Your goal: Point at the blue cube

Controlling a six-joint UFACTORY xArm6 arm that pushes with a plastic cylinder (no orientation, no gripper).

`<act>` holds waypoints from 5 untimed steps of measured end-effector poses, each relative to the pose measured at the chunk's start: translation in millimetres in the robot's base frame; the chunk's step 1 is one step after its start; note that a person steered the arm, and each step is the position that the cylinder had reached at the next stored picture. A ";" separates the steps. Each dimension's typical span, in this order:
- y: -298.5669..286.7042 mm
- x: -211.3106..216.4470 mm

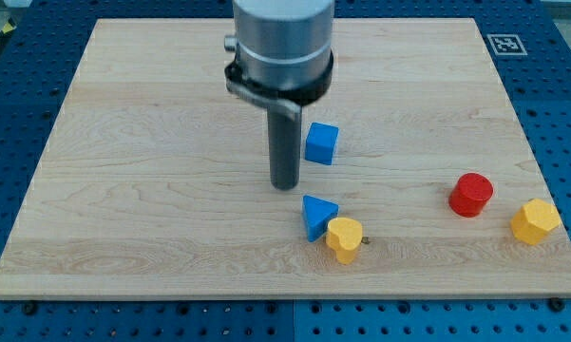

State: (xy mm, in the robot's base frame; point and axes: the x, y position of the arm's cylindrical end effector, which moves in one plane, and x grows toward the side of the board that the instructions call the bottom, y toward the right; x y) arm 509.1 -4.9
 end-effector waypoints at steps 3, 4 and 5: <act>52.4 1.1; 50.1 -3.9; 50.1 -13.8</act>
